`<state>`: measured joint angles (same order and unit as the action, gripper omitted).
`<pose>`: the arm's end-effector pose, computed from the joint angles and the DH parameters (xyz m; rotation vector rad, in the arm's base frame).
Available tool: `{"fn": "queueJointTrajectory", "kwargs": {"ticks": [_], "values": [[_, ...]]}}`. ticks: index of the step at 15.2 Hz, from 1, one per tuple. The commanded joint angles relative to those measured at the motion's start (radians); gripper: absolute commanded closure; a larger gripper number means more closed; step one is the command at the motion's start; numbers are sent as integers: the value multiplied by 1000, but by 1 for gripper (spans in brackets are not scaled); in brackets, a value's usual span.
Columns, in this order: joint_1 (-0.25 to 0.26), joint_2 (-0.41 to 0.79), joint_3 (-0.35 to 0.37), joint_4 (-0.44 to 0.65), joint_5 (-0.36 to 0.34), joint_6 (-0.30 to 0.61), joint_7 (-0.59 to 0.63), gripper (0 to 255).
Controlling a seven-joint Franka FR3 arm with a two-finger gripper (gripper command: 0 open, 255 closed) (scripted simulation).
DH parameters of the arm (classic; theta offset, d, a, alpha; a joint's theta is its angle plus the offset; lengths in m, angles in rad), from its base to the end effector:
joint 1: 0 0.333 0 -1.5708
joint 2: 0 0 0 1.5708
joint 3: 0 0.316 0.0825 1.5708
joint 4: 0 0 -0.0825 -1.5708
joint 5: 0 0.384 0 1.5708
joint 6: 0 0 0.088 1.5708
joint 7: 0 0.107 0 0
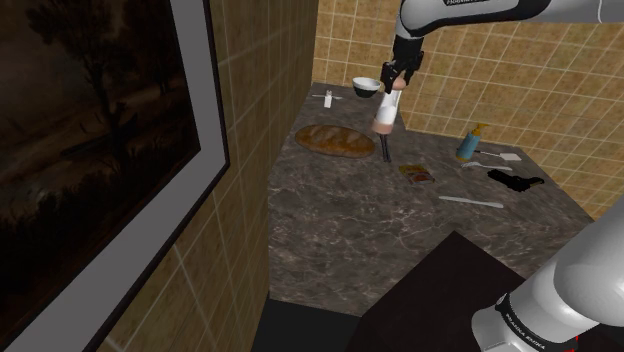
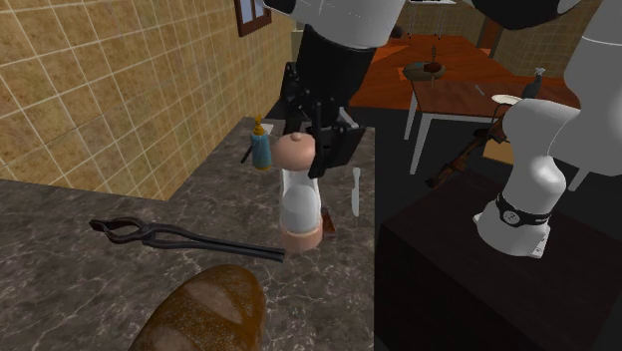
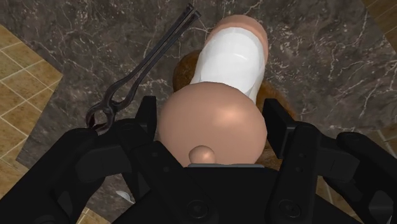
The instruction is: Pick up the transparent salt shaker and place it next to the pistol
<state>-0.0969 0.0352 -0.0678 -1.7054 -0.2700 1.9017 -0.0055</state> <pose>0.5794 -0.1153 0.5735 2.8552 -0.1307 0.1975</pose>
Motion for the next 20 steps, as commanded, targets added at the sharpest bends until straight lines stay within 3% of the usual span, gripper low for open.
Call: {"fn": "queueJointTrajectory", "kwargs": {"ticks": [1,13,20], "values": [[1,5,1,33,3,-27,-6,255],[3,36,3,227,13,-186,-45,255],[-78,-32,-72,74,33,-65,-179,255]]}}
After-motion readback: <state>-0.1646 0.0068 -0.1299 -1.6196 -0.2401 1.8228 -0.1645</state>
